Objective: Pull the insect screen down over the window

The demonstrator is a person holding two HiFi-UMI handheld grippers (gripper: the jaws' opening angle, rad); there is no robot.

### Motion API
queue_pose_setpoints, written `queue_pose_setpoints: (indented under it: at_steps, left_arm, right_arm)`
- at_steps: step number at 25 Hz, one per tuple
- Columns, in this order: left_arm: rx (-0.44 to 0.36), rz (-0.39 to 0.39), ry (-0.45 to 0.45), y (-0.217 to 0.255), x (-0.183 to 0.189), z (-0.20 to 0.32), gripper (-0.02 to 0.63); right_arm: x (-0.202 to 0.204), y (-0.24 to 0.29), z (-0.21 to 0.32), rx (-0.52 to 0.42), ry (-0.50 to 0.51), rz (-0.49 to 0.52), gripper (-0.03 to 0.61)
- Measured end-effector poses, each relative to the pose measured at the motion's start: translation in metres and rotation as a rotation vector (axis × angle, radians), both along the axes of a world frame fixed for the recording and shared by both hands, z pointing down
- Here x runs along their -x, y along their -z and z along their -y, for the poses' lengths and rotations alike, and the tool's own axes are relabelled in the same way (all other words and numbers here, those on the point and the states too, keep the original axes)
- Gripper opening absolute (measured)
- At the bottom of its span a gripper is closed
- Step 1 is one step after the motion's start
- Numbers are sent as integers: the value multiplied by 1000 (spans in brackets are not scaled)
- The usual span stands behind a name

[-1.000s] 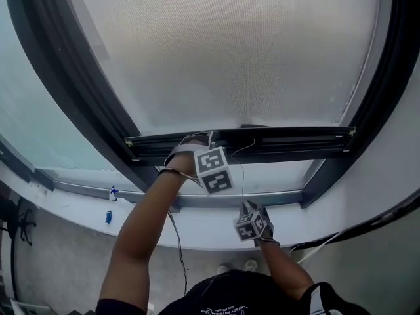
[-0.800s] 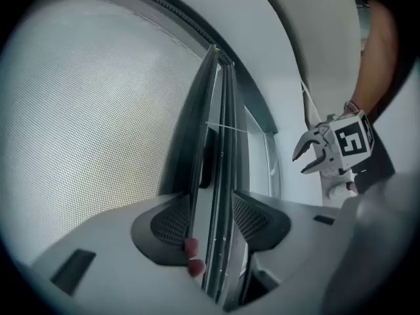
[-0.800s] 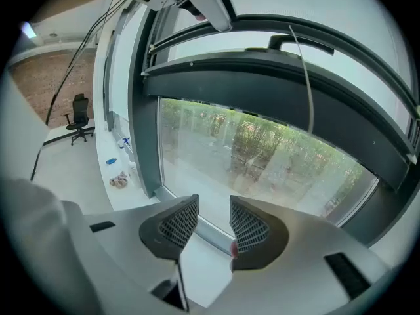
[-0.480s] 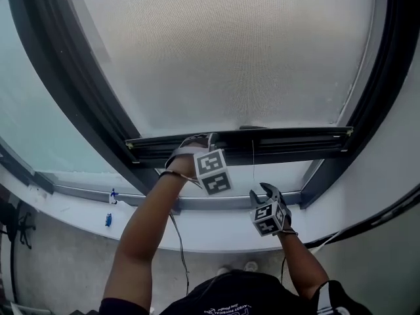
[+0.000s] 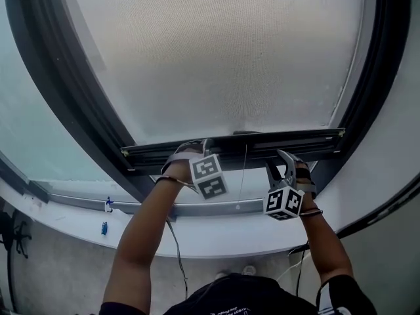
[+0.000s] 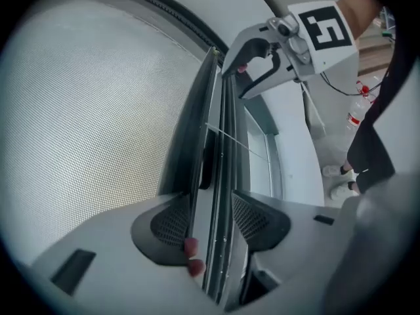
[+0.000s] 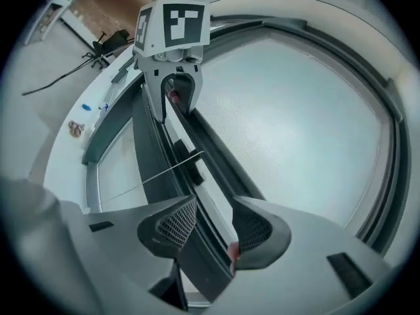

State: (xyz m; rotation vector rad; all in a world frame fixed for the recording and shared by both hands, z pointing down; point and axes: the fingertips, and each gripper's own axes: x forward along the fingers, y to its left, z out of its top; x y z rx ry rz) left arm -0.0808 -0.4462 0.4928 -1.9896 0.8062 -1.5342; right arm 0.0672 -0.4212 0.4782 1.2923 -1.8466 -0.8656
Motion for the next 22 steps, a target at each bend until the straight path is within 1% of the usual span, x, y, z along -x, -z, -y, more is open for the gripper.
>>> queue_pose_setpoints:
  at_steps: [3,5,7,10,11,12,14,16,18,22]
  left_arm:
    - [-6,1,-2,0,0,0,202]
    - [-8,2,-2,0,-1,0,202]
    - [-8,-1,-5,0,-1,0,202]
    - [-9,-7,-8,-1,-2,0,202]
    - [-8,-8,-8,-1,-1,1,202]
    - [-6,-9,-9,-1,-1,0,202]
    - [-3,-12,-12,-1,-2,0,202]
    - [-3,-17,-14,-1,-2,1,202]
    - [10,-19,-13,-3,-1,0,202]
    - [97,-12,-18,-31,0,-10,204]
  right_arm:
    - [5,5,11,-49,16,-130,155]
    - [7,5,18,-65,26,-223,155]
    - [4,4,27,-66,23,-307,157]
    - [-3,-5,40,-29,20,-438,171]
    - [-4,-8,42,-23,24,-469,190]
    - [-4,-9,42,-19,30,-484,190]
    - [-4,-9,41,1,31,-478,192]
    - [-4,-9,41,42,13,-468,190]
    - [-3,-11,41,104,3,-478,190]
    - [-4,-42,29,283,60,-572,190]
